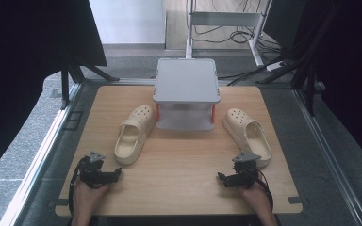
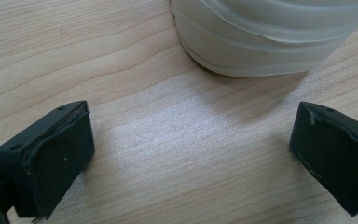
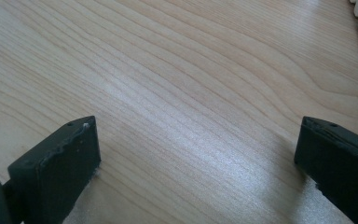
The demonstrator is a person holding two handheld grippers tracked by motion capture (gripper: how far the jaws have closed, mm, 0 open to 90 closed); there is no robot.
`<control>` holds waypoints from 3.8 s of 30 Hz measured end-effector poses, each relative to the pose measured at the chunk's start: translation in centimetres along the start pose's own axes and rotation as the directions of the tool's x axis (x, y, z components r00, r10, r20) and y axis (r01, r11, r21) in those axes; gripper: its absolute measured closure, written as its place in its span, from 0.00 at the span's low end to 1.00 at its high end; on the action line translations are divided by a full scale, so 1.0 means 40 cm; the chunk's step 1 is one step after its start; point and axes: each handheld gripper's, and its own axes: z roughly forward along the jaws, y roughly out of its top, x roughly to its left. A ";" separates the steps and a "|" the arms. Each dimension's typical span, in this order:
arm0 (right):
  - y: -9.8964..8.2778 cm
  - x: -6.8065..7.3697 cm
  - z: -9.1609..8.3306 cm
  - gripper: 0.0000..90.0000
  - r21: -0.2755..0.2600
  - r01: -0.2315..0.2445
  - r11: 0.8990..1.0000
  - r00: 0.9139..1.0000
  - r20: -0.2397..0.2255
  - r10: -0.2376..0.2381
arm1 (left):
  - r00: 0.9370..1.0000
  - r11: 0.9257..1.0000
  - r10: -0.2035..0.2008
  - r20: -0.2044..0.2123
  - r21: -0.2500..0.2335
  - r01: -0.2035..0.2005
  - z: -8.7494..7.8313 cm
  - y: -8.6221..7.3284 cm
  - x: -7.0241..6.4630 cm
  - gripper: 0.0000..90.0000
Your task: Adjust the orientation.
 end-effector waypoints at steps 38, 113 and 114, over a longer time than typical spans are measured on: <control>0.152 0.035 -0.032 0.15 0.009 0.022 1.000 0.991 -0.133 -0.021 | 1.000 1.000 0.002 0.004 -0.002 -0.002 0.003 0.003 -0.001 0.00; 0.654 0.396 0.384 0.28 0.024 0.091 0.996 0.981 -0.175 -0.085 | 0.999 1.000 0.030 0.020 0.000 -0.030 0.003 0.003 -0.002 0.00; 0.655 0.402 0.398 0.28 0.031 0.080 0.996 0.984 -0.162 -0.074 | 0.999 1.000 0.030 0.020 0.000 -0.030 0.003 0.003 -0.002 0.00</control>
